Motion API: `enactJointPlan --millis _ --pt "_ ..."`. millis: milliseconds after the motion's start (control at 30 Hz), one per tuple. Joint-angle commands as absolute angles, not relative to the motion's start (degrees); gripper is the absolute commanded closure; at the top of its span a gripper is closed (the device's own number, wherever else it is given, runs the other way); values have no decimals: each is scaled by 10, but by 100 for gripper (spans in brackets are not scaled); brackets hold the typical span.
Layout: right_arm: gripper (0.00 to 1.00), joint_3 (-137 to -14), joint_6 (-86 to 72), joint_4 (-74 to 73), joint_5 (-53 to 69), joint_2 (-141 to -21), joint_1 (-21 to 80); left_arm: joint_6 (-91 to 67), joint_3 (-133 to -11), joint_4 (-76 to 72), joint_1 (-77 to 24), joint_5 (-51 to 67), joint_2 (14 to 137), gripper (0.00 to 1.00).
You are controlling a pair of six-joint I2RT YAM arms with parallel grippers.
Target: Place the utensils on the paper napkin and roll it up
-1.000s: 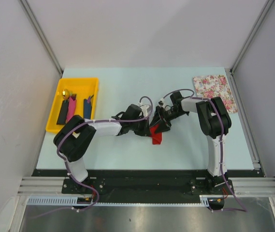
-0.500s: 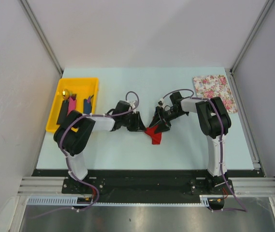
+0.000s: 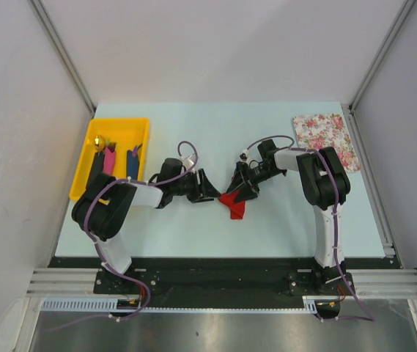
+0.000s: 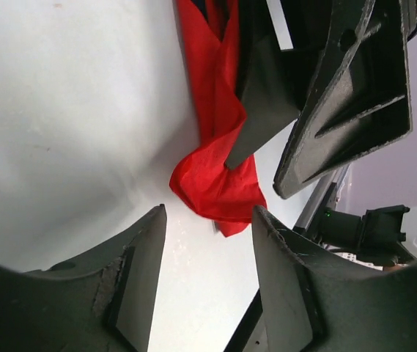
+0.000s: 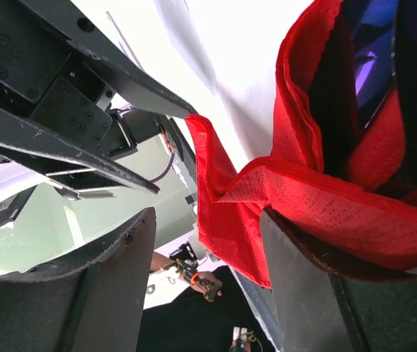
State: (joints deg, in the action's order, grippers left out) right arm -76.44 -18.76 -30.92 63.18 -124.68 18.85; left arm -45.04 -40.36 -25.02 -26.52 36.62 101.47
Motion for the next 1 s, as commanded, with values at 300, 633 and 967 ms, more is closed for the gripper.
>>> enactJointPlan --millis 300,633,967 --pt "35 -749 -156 -305 555 -1283 186 -483 -393 -350 -258 418 993 73" --pt "35 -756 -161 -302 559 -1288 188 -513 -435 -385 -293 430 1047 80" --pt "36 -754 -159 -303 560 -1284 189 -535 -475 -383 -313 403 1126 83"
